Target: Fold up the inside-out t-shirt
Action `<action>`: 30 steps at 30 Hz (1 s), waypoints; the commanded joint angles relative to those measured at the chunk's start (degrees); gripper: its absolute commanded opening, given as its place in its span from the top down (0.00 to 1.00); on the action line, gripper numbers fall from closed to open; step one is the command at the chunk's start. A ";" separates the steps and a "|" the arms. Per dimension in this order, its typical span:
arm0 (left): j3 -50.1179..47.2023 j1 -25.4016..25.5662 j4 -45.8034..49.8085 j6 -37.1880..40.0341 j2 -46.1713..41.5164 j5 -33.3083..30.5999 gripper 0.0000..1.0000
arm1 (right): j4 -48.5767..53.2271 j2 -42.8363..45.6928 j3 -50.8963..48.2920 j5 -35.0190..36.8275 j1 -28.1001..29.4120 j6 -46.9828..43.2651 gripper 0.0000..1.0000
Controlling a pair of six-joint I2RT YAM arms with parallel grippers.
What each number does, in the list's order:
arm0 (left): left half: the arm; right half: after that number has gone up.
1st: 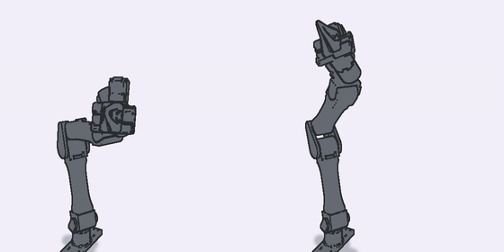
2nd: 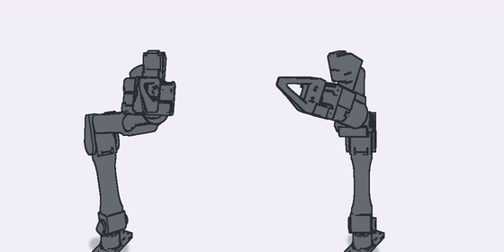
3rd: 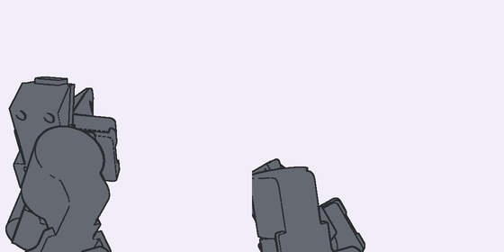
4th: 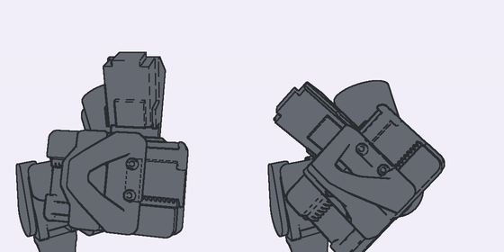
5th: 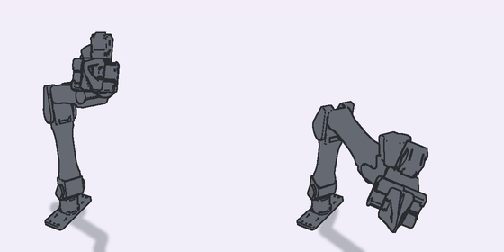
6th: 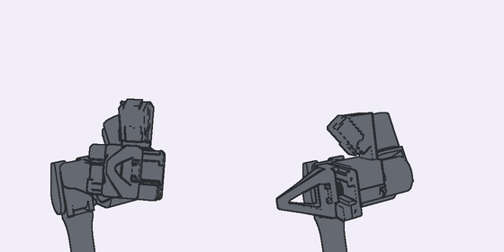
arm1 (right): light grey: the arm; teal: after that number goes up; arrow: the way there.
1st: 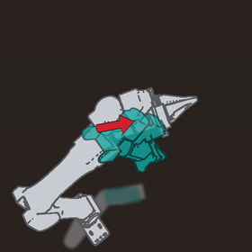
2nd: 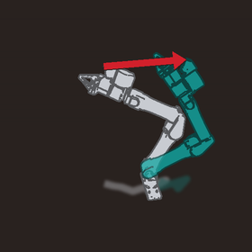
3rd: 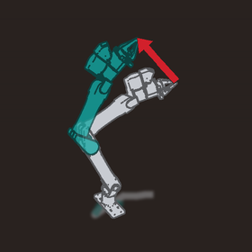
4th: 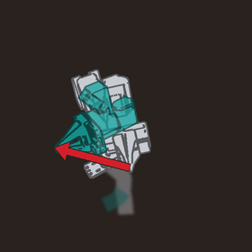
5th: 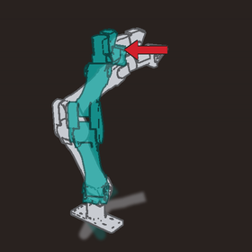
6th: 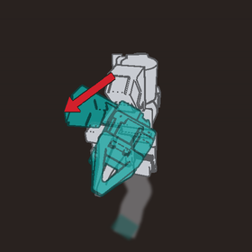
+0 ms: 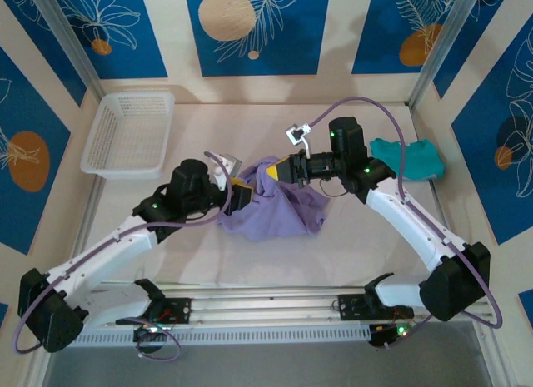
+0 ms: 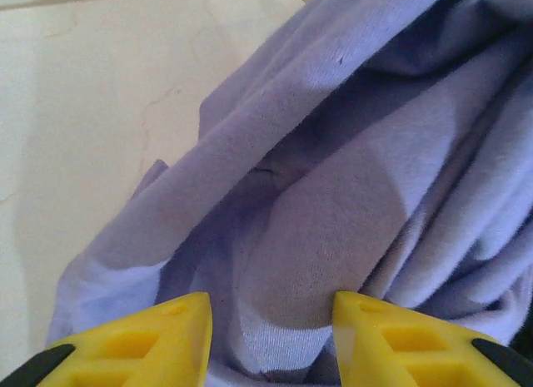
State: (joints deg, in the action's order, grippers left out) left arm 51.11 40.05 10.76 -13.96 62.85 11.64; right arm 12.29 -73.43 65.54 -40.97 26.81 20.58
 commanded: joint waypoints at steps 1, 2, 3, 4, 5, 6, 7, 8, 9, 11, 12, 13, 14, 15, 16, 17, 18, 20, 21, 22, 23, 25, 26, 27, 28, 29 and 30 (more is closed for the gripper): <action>2.63 0.43 -2.92 1.24 0.98 2.17 0.58 | 0.54 0.61 -0.24 -1.39 -0.44 -0.54 1.00; 2.86 0.45 -3.03 1.38 1.41 2.28 0.58 | 0.54 0.55 -0.32 -1.31 -0.44 -0.68 1.00; 3.02 0.39 -3.17 1.47 1.73 2.29 0.58 | 0.54 0.50 -0.32 -1.35 -0.51 -0.64 1.00; 3.27 0.42 -3.25 1.52 2.23 2.09 0.59 | 0.47 0.40 -0.32 -1.43 -0.50 -0.70 1.00; 3.56 0.40 -3.34 1.62 2.72 2.17 0.59 | 0.45 0.31 -0.32 -1.54 -0.48 -0.80 1.00; 3.72 0.45 -3.43 1.71 3.08 2.53 0.60 | 0.58 0.30 -0.32 -1.57 -0.53 -0.89 1.00; 3.80 0.42 -3.60 1.74 3.43 2.59 0.63 | 0.62 0.30 -0.32 -1.56 -0.60 -1.01 1.00; 3.79 0.41 -3.81 1.65 3.74 2.35 0.67 | 0.78 0.30 -0.32 -1.65 -0.70 -1.20 1.00; 3.89 0.41 -3.90 1.61 4.01 2.02 0.70 | 1.03 0.30 -0.32 -1.74 -0.73 -1.52 1.00; 4.30 0.37 -3.92 1.54 4.46 1.13 0.79 | 1.89 0.62 -0.32 -1.74 -1.05 -2.61 1.00; 4.39 0.28 -4.08 1.45 4.55 0.94 0.81 | 2.54 0.70 -0.32 -1.78 -1.22 -3.33 1.00; 4.51 0.22 -4.25 1.35 4.56 0.73 0.88 | 3.57 0.94 -0.30 -1.74 -1.51 -4.66 1.00; 4.48 0.17 -4.47 1.17 4.35 0.58 0.94 | 5.05 1.22 -0.24 -1.74 -1.87 -6.84 1.00; 4.46 0.09 -4.81 0.91 4.01 0.70 0.99 | 6.47 1.55 -0.28 -1.47 -2.30 -8.97 1.00; 4.18 -0.01 -5.33 0.38 3.34 1.38 1.00 | 8.31 2.06 -0.32 -0.51 -2.89 -11.57 1.00; 3.68 -0.18 -6.20 -0.53 2.34 2.59 1.00 | 10.13 2.47 -0.17 2.16 -3.39 -13.81 1.00; 2.94 -0.28 -7.59 -1.76 1.31 4.36 1.00 | 11.97 2.73 0.29 6.14 -3.50 -15.25 1.00; 0.49 -0.50 -13.32 -5.67 -1.29 9.61 1.00 | 14.61 2.27 1.86 16.45 -3.30 -14.74 0.98; -0.29 -0.51 -15.70 -7.39 -2.15 11.61 1.00 | 14.89 2.00 2.55 20.21 -3.13 -13.03 0.95; -0.89 -0.54 -17.47 -8.88 -2.85 13.15 1.00 | 14.78 1.66 3.07 23.86 -2.69 -10.37 0.92; -1.10 -0.50 -18.19 -9.69 -3.38 13.57 1.00 | 14.81 1.37 3.48 27.37 -2.00 -8.01 0.91; -1.18 -0.53 -18.15 -9.82 -4.25 12.76 1.00 | 15.43 1.40 3.89 33.56 0.26 -5.82 0.84; -1.17 -0.51 -17.79 -9.48 -4.52 12.11 1.00 | 16.10 1.68 3.87 37.30 1.72 -5.60 0.81; -0.96 -0.57 -17.35 -9.21 -4.66 11.62 1.00 | 16.76 2.26 3.69 40.23 2.94 -6.04 0.79; -0.84 -0.51 -16.74 -8.88 -4.73 11.39 1.00 | 17.52 3.14 3.36 43.47 4.34 -6.77 0.76; -0.73 -0.48 -16.42 -8.81 -4.71 11.30 1.00 | 17.84 4.39 2.66 45.97 5.62 -7.60 0.73; -0.68 -0.50 -16.30 -8.63 -4.69 11.28 1.00 | 17.76 5.65 1.71 47.44 6.52 -8.31 0.72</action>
State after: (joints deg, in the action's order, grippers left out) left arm 50.39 39.77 -2.63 -21.78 59.02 21.23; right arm 27.07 -71.33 67.66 -5.13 31.05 12.86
